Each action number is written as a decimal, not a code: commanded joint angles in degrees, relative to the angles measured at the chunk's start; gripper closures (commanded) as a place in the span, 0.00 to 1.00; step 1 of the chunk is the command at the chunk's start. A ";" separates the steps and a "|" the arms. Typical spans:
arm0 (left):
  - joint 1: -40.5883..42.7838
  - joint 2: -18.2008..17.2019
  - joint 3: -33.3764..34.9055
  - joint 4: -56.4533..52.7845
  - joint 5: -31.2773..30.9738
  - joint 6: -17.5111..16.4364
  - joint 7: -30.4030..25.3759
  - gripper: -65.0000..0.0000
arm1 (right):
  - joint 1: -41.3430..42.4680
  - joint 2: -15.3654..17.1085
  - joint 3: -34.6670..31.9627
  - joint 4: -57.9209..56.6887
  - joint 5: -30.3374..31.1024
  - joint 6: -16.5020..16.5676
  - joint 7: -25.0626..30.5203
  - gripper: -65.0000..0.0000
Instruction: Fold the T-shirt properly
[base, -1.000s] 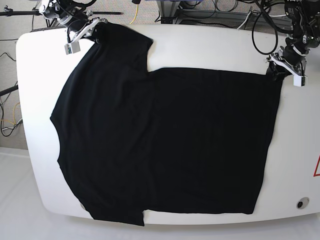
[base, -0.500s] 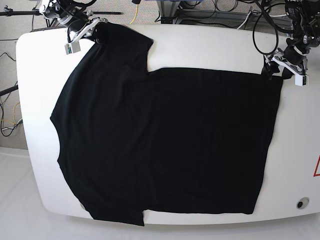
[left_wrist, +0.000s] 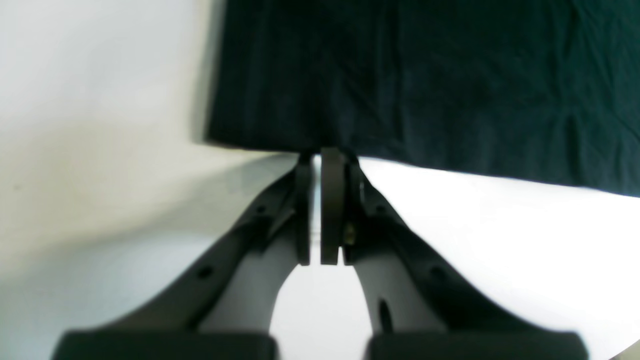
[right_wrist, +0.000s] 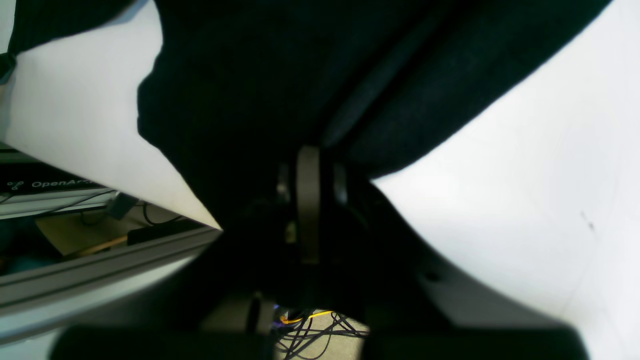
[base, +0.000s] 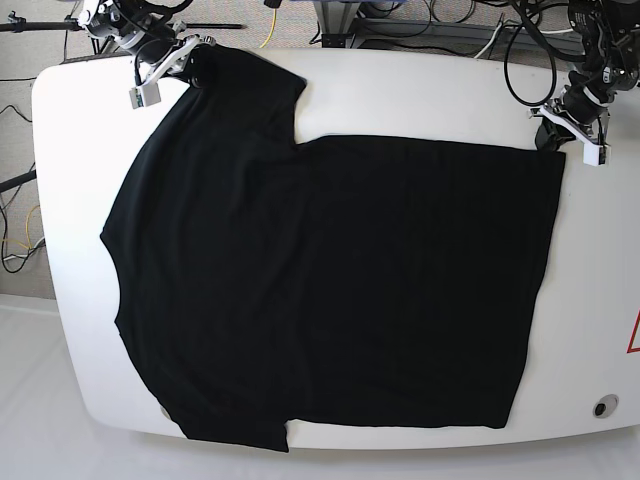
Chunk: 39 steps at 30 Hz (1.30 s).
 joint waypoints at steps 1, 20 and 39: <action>-0.24 -0.95 -0.11 0.66 -1.13 -0.44 -1.09 1.00 | -0.15 0.46 0.06 0.50 -0.83 -0.10 0.09 1.00; -0.73 -0.89 0.15 1.19 -0.49 0.32 -0.93 0.61 | 0.22 0.15 -0.24 0.87 -0.85 -0.10 -0.25 1.00; 1.89 -0.63 -0.73 8.71 -0.44 -0.75 0.73 0.87 | -1.21 -0.10 -0.53 9.27 -2.43 -0.10 -0.56 1.00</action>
